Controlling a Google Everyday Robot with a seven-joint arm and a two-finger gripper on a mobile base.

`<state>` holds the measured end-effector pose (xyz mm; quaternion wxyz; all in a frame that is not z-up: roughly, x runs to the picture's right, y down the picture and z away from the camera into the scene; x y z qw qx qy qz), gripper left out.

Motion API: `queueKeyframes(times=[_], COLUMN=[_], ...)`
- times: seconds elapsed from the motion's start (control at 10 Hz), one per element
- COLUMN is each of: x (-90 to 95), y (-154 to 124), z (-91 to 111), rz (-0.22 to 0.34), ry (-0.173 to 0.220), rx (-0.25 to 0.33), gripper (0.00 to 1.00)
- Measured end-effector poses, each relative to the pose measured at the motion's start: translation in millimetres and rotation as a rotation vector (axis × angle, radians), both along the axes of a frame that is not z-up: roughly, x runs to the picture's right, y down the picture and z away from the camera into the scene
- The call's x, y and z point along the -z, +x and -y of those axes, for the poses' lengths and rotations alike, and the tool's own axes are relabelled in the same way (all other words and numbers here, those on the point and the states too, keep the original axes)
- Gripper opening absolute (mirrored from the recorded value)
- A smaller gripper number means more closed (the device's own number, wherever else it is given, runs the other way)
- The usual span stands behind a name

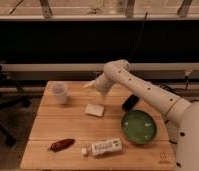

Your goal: Place the white sponge in the ceramic cup

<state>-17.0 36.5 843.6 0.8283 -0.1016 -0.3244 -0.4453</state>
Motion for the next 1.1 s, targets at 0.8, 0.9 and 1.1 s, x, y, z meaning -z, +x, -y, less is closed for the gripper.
queueKeyframes(times=[0.8,0.9,1.1], x=[-9.5,-12.2,-18.7], y=[-5.6,-7.4,-7.9], z=[-19.2,-24.5,-35.8], rz=[-0.004,-0.013,-0.041], ry=[-0.036,-0.042,-0.053], rx=[0.047,0.066,0.104], gripper=[0.80,0.80,0.80])
